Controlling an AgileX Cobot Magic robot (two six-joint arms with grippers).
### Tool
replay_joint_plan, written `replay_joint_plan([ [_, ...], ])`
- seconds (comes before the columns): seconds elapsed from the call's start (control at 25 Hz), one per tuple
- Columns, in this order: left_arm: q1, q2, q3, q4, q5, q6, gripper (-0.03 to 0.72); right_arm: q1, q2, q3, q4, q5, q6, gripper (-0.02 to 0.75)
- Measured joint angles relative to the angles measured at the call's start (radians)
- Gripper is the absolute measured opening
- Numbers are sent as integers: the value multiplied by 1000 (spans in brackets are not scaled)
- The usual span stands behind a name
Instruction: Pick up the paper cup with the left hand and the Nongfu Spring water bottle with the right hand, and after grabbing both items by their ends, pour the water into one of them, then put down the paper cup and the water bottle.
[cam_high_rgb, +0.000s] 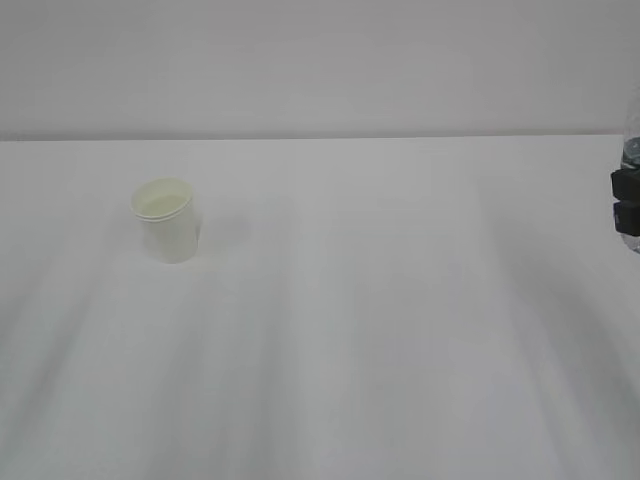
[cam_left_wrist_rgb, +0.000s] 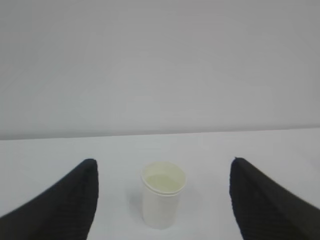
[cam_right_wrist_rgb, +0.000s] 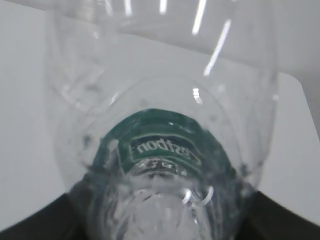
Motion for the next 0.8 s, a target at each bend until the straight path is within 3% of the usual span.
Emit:
replay_joint_plan([
  [0.8, 0, -216, -12, 5, 310, -36, 587, 0, 0, 0, 0, 0, 0, 403],
])
